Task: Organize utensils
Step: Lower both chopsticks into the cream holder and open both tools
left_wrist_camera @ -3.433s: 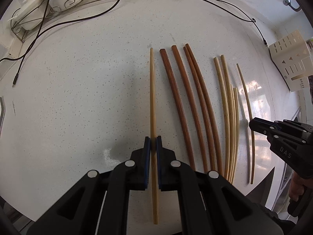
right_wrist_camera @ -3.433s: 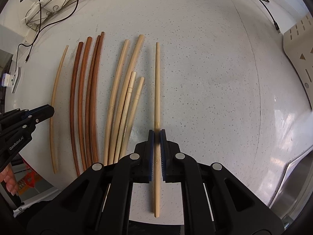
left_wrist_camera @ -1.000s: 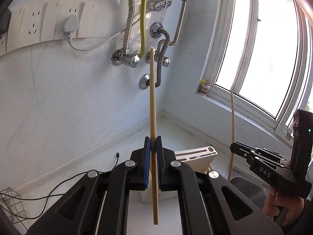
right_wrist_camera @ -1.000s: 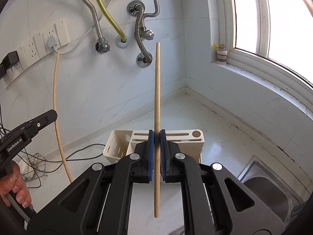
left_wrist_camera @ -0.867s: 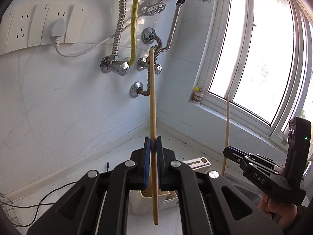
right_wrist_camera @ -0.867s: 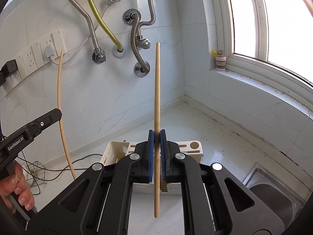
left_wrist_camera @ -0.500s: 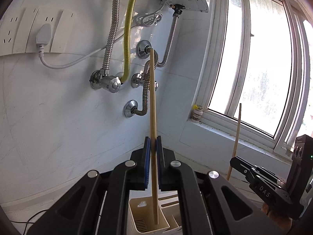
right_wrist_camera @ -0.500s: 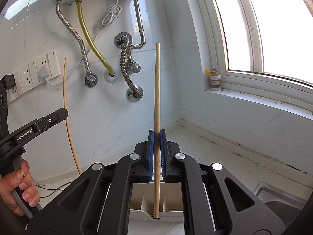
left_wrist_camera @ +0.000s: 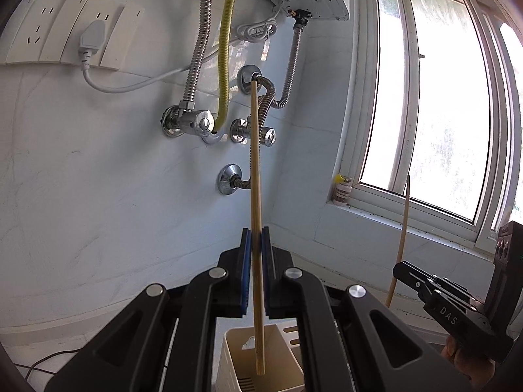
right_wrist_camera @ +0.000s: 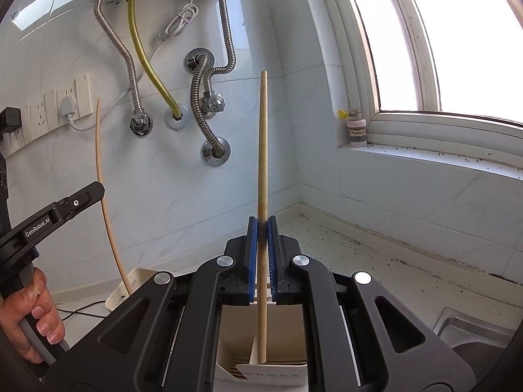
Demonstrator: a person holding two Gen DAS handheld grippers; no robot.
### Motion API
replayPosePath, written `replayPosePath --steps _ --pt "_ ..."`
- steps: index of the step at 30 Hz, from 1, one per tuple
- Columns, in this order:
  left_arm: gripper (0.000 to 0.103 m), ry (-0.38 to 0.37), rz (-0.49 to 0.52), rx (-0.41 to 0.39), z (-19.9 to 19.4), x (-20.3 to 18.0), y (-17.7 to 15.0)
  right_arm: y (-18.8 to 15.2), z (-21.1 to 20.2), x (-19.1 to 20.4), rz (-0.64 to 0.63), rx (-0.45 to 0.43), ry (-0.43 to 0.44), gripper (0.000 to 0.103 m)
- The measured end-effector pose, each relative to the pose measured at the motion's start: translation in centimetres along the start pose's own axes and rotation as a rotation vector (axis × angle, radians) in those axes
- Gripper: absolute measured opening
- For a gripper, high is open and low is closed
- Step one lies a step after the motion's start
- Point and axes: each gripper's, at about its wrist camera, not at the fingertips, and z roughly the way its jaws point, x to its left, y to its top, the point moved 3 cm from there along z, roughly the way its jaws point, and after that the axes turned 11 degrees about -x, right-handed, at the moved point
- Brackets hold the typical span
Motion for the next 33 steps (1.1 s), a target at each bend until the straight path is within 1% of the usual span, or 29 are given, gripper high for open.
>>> replayPosePath --steps 2,6,10,14,19,23,27,30,32,33 --pt "0.006 0.005 -0.008 -0.005 -0.1 0.1 -0.5 -0.5 0.1 0.2 -0.015 -0.006 0.000 0.006" --pt "0.006 0.002 0.027 -0.015 -0.2 -0.5 -1.6 -1.4 0.1 0.5 -0.036 -0.017 -0.006 0.006" --pt "0.006 0.007 0.023 -0.004 0.0 -0.6 -2.6 -2.3 -0.1 0.6 -0.049 -0.018 -0.014 0.006" --pt "0.006 0.023 0.038 -0.002 0.0 -0.6 -3.7 -3.2 0.0 0.7 -0.077 -0.011 -0.028 0.006" --pt "0.006 0.038 0.039 0.017 0.0 -0.4 -4.9 -4.0 0.2 0.2 -0.060 0.001 -0.041 0.006" --pt "0.006 0.037 0.053 0.033 0.0 -0.7 -5.5 -4.3 0.0 0.2 -0.056 0.005 -0.036 0.006" --pt "0.006 0.045 0.058 0.030 -0.4 -0.8 -5.8 -4.6 -0.1 0.1 -0.040 0.013 -0.033 0.008" --pt "0.006 0.048 0.063 0.045 -0.4 -0.8 -6.1 -4.6 -0.1 0.2 -0.032 0.015 -0.016 0.008" --pt "0.007 0.047 0.069 0.053 -0.5 -0.9 -6.3 -4.5 -0.2 0.4 -0.037 0.010 -0.009 0.008" --pt "0.013 0.047 0.070 0.054 -0.6 -0.9 -6.3 -4.5 -0.3 0.4 -0.037 0.006 -0.010 0.008"
